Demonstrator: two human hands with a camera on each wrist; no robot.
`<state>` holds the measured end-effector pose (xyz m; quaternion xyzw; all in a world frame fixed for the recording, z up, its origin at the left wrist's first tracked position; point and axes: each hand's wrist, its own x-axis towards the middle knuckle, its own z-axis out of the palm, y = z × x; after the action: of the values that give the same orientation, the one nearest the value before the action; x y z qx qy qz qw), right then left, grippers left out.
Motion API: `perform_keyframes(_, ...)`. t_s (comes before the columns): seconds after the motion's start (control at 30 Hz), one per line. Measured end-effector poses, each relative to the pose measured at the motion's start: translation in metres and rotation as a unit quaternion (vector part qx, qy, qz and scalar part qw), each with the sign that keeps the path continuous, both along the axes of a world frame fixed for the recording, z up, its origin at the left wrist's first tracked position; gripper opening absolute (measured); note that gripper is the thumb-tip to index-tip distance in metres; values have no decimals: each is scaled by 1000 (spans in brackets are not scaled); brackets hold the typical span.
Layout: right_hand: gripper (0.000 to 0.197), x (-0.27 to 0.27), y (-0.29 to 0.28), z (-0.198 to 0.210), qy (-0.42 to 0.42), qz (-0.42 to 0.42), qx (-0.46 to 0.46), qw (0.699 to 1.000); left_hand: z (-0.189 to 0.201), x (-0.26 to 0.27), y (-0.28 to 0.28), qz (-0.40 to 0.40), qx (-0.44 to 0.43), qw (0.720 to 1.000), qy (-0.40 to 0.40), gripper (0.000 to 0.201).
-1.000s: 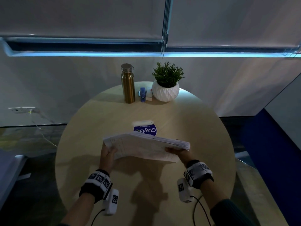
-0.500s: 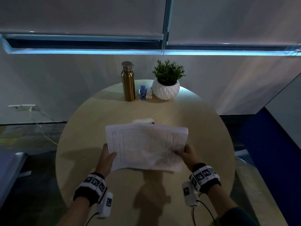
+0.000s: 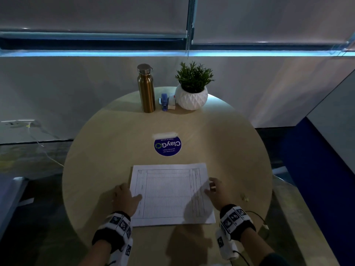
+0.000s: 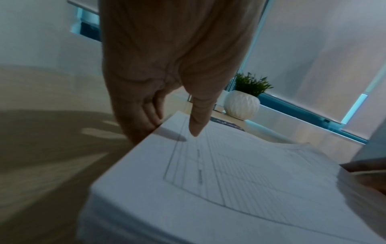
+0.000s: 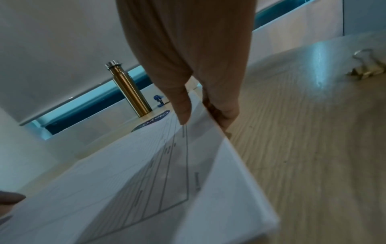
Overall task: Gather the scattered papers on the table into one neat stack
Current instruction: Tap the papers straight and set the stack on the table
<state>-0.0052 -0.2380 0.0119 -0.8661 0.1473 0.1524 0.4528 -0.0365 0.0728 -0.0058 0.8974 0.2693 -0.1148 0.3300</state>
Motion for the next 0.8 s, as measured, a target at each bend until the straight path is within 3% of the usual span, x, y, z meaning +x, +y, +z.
perform_keyframes(0.1, 29, -14, -25, 5, -76, -5, -84, 994, 12, -16, -14, -169, 15, 984, -56, 78)
perform_keyframes(0.17, 24, -25, -50, 9, -83, -21, -175, 981, 20, -29, -27, -325, 22, 945, -39, 83)
perform_keyframes(0.23, 24, -31, -76, 9, -54, -50, -264, 962, 19, -37, -35, -406, 46, 913, -22, 80)
perform_keyframes(0.37, 32, -26, -105, -2, 11, -67, -249, 966, 1, -40, -37, -420, 45, 906, -17, 73)
perform_keyframes(0.53, 9, -17, -113, -16, -6, -20, -252, 968, -7, -37, -36, -429, 52, 902, -9, 69)
perform_keyframes(0.8, 35, -20, -123, -22, -29, -87, -186, 978, 0, -38, -38, -432, 44, 901, 12, 70)
